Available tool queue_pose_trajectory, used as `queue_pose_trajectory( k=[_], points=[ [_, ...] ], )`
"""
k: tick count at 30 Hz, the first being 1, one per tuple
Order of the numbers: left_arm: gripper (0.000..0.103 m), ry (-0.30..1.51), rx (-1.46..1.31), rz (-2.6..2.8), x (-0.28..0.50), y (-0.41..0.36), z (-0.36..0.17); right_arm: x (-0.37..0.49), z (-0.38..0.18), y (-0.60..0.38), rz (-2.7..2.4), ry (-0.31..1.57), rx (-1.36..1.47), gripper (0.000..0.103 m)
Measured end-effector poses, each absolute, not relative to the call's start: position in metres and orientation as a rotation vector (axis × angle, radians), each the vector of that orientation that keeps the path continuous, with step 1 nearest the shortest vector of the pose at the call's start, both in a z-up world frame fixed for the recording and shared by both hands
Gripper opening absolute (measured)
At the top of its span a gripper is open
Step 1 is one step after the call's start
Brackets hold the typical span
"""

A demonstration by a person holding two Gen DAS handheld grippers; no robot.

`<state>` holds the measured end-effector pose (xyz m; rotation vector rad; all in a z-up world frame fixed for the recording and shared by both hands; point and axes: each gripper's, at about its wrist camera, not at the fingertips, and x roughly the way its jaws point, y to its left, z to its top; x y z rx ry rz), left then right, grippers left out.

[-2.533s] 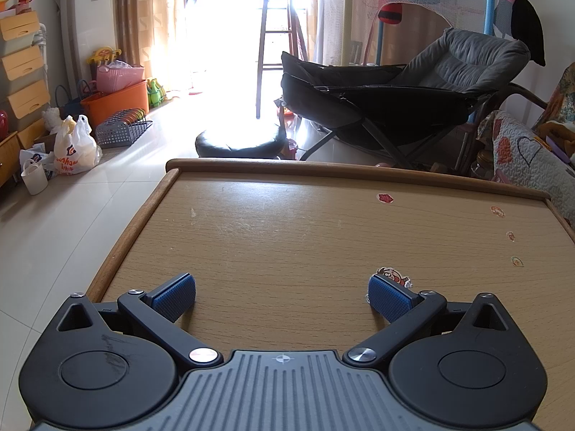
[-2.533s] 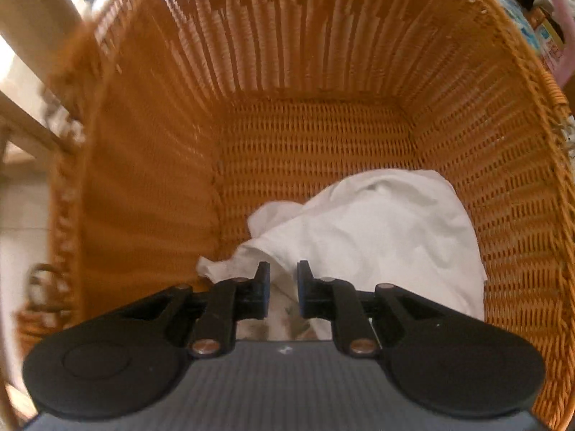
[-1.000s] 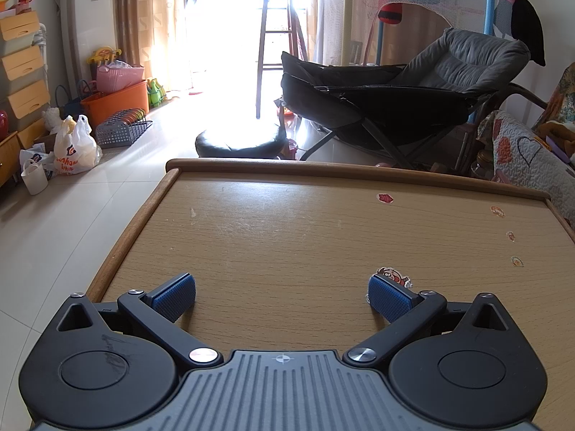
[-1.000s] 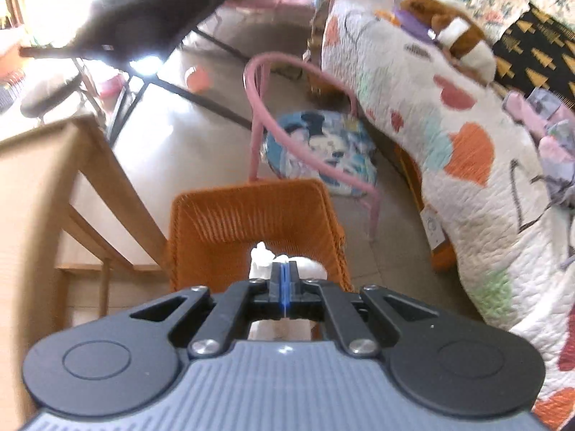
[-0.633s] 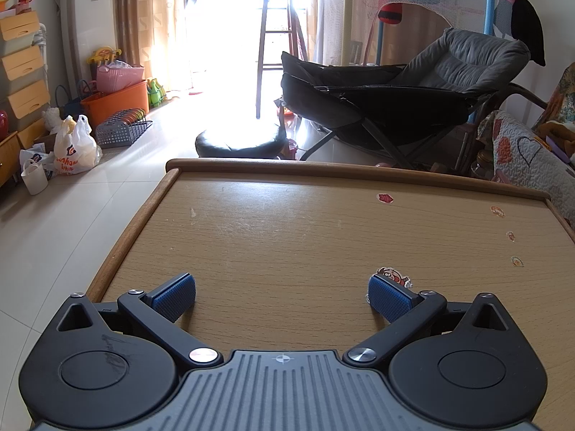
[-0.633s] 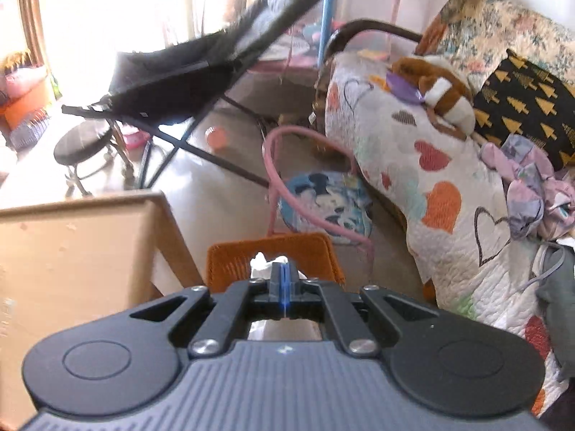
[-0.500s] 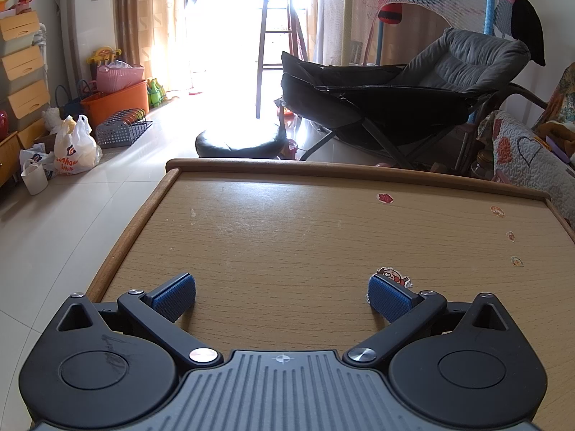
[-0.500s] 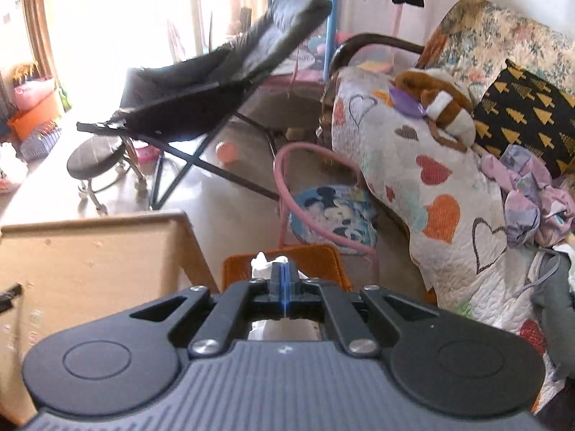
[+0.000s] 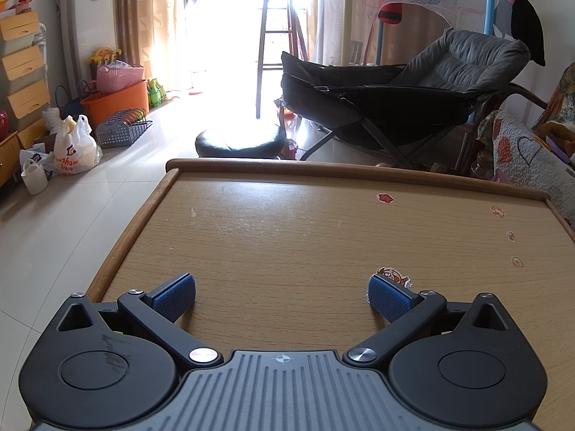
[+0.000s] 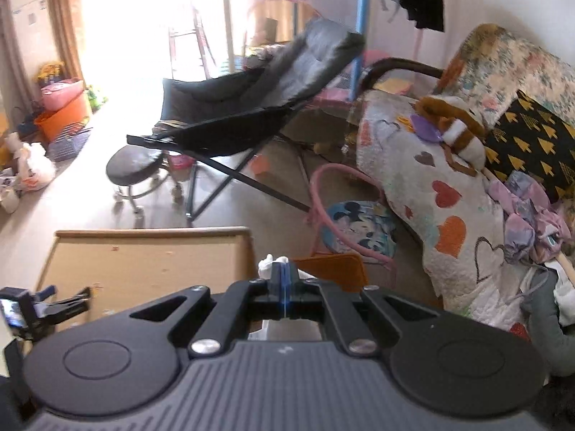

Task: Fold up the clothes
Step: 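Lift the white cloth out of the basket with the right gripper, then carry the white cloth over the wooden table with the right gripper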

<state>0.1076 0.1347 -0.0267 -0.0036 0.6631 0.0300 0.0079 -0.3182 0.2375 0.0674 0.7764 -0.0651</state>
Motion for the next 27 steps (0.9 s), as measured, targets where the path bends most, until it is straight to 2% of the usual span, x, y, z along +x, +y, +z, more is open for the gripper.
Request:
queue_pose_trajectory(
  k=[9, 23, 27],
  points=[
    [0.103, 0.663, -0.004, 0.030, 0.107, 0.134, -0.027, -0.025, 0.293, -0.267, 0.101, 0.719, 0.051, 0.001],
    [0.103, 0.663, -0.004, 0.030, 0.107, 0.135, -0.027, -0.052, 0.326, -0.197, 0.369, 0.753, 0.053, 0.001],
    [0.103, 0.663, -0.004, 0.030, 0.108, 0.135, -0.027, -0.026, 0.295, -0.194, 0.370, 0.817, 0.074, 0.001]
  ],
)
